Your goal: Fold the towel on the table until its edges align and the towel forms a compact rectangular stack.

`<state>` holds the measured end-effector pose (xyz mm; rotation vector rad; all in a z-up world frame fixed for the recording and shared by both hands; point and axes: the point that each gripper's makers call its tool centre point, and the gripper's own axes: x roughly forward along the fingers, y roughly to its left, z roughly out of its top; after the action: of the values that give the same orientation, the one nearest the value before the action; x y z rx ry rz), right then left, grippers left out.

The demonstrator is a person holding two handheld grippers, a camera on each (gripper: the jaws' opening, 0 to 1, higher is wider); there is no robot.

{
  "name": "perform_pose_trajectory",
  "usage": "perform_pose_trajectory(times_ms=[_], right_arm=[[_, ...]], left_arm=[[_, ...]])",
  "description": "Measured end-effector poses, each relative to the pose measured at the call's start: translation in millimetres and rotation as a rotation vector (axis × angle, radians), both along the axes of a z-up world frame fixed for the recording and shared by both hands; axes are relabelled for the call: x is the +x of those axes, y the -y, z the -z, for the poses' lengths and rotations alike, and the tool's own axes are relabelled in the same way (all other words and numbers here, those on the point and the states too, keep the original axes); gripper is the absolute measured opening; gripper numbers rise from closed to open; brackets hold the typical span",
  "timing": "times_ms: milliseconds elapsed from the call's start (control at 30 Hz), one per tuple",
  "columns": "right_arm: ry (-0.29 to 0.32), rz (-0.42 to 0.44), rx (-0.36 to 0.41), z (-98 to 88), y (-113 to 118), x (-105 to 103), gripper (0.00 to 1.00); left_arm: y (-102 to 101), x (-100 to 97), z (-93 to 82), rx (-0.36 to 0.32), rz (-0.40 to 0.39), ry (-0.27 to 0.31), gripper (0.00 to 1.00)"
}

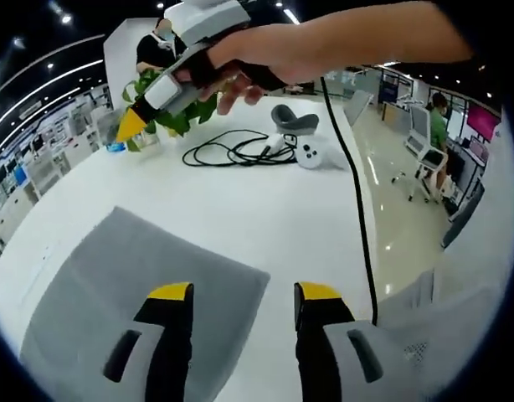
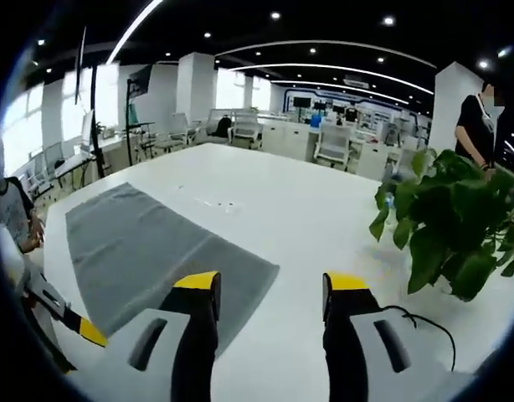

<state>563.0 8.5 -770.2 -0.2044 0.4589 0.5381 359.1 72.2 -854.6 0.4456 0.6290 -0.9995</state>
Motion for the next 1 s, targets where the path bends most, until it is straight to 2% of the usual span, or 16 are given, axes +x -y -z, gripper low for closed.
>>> perform_pose_trajectory(times_ms=[167, 267, 533, 633, 700, 867, 1000], right_arm=[[-0.029, -0.015, -0.002, 18.2, -3.8, 6.5, 0.44], [-0.037, -0.010, -0.013, 28.2, -6.5, 13.0, 0.44], [-0.051, -0.017, -0.021, 44.4, -17.8, 29.9, 0.45], [-0.046, -0.018, -0.020, 51.0, -24.1, 41.9, 0.46], [-0.052, -0.026, -0.026, 55.7, -27.4, 49.3, 0.45], [-0.075, -0.044, -0.064, 77.9, -33.3, 68.7, 0.43], [-0.096, -0.045, -0.078, 94.2, -38.8, 80.5, 0.41]], left_arm=[[3.9, 1.4, 14.7, -0.014, -0.041, -0.043, 0.41], [8.0, 0.1, 26.7, -0.005, -0.036, -0.062, 0.41], [14.6, 5.6, 41.3, 0.002, -0.044, -0.065, 0.37], [15.2, 9.8, 45.7, -0.012, -0.062, -0.083, 0.37], [14.2, 13.4, 48.9, -0.008, -0.064, -0.074, 0.35], [13.7, 15.5, 60.2, -0.009, -0.075, -0.097, 0.34], [15.2, 17.4, 59.1, -0.009, -0.067, -0.073, 0.33]])
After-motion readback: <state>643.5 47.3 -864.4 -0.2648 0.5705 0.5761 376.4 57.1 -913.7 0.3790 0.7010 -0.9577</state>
